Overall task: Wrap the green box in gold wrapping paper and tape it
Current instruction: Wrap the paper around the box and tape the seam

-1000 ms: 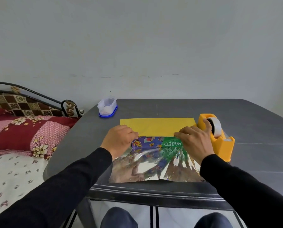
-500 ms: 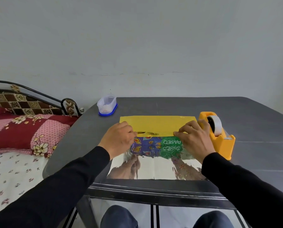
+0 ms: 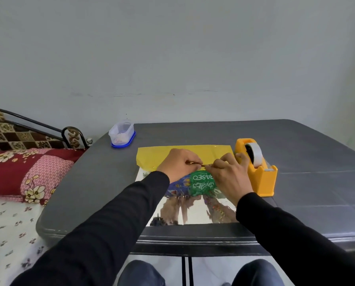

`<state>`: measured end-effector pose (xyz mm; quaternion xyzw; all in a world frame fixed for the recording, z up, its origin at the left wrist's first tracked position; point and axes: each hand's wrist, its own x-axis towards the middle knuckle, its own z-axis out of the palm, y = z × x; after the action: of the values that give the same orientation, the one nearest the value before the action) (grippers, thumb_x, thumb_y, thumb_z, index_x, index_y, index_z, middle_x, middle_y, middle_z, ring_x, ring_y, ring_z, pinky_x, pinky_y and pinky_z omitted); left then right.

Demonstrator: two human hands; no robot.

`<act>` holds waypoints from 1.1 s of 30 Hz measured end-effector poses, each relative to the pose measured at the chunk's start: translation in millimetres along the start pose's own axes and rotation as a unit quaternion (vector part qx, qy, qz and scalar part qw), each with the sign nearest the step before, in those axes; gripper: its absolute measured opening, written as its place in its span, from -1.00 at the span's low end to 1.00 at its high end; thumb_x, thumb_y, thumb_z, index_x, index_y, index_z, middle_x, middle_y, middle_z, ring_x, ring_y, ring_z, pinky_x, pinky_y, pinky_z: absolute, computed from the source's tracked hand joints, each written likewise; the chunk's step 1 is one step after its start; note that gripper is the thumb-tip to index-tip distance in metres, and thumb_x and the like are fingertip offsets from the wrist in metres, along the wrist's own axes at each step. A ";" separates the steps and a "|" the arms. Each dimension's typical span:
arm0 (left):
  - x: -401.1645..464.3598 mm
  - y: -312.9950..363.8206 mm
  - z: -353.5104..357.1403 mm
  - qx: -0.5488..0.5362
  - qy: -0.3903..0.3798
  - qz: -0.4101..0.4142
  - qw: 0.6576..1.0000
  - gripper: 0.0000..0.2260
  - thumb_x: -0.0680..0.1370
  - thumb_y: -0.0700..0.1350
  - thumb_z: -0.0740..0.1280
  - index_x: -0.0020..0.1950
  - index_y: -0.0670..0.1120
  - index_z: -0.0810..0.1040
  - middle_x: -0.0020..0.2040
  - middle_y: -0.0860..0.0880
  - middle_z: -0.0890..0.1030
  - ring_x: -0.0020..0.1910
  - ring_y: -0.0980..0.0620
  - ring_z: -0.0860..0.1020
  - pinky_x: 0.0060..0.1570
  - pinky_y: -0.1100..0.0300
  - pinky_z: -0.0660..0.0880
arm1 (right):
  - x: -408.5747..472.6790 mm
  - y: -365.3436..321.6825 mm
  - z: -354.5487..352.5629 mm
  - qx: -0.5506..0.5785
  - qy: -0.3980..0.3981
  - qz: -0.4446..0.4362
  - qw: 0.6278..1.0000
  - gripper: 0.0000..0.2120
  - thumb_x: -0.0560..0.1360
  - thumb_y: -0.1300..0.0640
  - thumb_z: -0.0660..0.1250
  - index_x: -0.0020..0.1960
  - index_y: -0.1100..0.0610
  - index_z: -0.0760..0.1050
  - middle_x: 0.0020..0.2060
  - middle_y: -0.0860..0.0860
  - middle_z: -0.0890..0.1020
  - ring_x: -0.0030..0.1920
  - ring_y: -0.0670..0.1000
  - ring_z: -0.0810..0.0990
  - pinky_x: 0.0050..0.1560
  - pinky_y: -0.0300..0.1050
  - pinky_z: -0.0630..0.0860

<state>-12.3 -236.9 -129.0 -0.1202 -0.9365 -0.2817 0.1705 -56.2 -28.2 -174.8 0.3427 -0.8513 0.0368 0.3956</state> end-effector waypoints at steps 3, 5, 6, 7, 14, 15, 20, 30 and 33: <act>-6.4 -7.2 7.9 -0.035 0.039 -0.006 0.999 -0.85 0.51 -0.13 0.53 0.08 -0.03 0.77 0.07 0.06 0.73 0.08 0.25 0.60 0.16 0.39 0.49 | -3.2 -1.4 -6.2 0.007 0.007 0.013 1.000 -0.71 0.37 0.15 0.62 0.04 -0.10 0.74 -0.16 -0.14 0.69 -0.03 0.11 0.54 0.08 0.22 0.32; -6.1 -10.2 11.2 -0.047 0.045 -0.009 0.998 -0.84 0.49 -0.12 0.55 0.06 0.00 0.77 0.06 0.09 0.73 0.10 0.25 0.60 0.18 0.38 0.49 | -3.7 -3.6 -10.6 0.007 -0.003 0.028 1.000 -0.79 0.39 0.14 0.60 -0.03 -0.10 0.74 -0.18 -0.16 0.69 -0.03 0.10 0.52 0.02 0.17 0.28; -6.3 -10.5 11.5 -0.057 0.044 -0.016 0.997 -0.84 0.48 -0.11 0.56 0.06 0.01 0.77 0.05 0.10 0.73 0.10 0.25 0.61 0.19 0.38 0.49 | -5.6 -4.4 -12.3 -0.002 -0.021 0.041 0.999 -0.85 0.39 0.14 0.59 -0.12 -0.09 0.73 -0.23 -0.17 0.66 -0.04 0.09 0.50 0.00 0.16 0.27; -6.4 -10.7 11.1 -0.065 0.045 -0.024 0.997 -0.83 0.47 -0.11 0.57 0.05 0.02 0.77 0.05 0.11 0.73 0.09 0.26 0.61 0.19 0.38 0.49 | -7.9 -4.3 -12.3 -0.013 -0.039 0.060 0.997 -0.86 0.38 0.15 0.58 -0.23 -0.06 0.68 -0.30 -0.17 0.61 -0.07 0.08 0.46 -0.02 0.16 0.27; -5.7 -12.2 12.9 -0.095 0.056 -0.050 0.993 -0.83 0.44 -0.13 0.59 0.02 0.03 0.78 0.03 0.13 0.73 0.04 0.27 0.64 0.21 0.29 0.54 | -19.0 8.0 -42.3 0.167 -0.023 0.155 0.973 -0.78 0.44 0.29 0.44 -0.12 0.00 0.77 -0.25 -0.03 0.72 -0.18 0.08 0.62 -0.18 -0.02 0.54; -5.2 -12.3 14.1 -0.098 0.057 -0.050 0.992 -0.83 0.44 -0.12 0.59 0.01 0.04 0.78 0.03 0.13 0.73 0.04 0.27 0.64 0.22 0.28 0.54 | -17.1 14.3 -51.6 0.204 -0.001 0.178 0.963 -0.81 0.45 0.29 0.45 -0.09 0.04 0.78 -0.21 -0.01 0.74 -0.20 0.06 0.65 -0.17 -0.10 0.57; -5.9 -10.9 15.4 -0.107 0.060 -0.059 0.991 -0.83 0.44 -0.12 0.59 0.00 0.05 0.78 0.01 0.17 0.72 0.03 0.30 0.64 0.19 0.33 0.53 | -11.4 49.2 -77.8 0.154 -0.007 0.342 0.927 -0.86 0.54 0.03 0.39 0.03 -0.03 0.72 -0.04 -0.03 0.65 -0.16 0.05 0.59 -0.19 -0.13 0.51; -5.9 -10.4 16.0 -0.107 0.064 -0.064 0.990 -0.83 0.43 -0.13 0.60 0.00 0.04 0.78 0.01 0.17 0.73 0.02 0.34 0.62 0.13 0.47 0.47 | 24.7 93.4 -108.9 0.440 -0.271 0.659 0.546 -0.45 0.56 0.14 0.46 0.49 0.16 0.36 0.49 0.17 0.37 0.27 0.33 0.53 0.14 0.28 0.63; -5.7 -11.2 16.2 -0.105 0.064 -0.065 0.990 -0.83 0.43 -0.12 0.60 0.00 0.04 0.78 0.00 0.17 0.72 0.02 0.34 0.62 0.11 0.50 0.47 | 27.3 100.6 -107.1 0.492 -0.267 0.663 0.497 -0.52 0.59 0.24 0.40 0.48 0.21 0.38 0.54 0.17 0.31 0.45 0.33 0.40 0.25 0.35 0.55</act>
<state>-14.7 -237.6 -149.4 -0.0582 -0.8946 -0.3963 0.1980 -60.7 69.2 -61.5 -0.1896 -0.7381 0.6077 -0.2235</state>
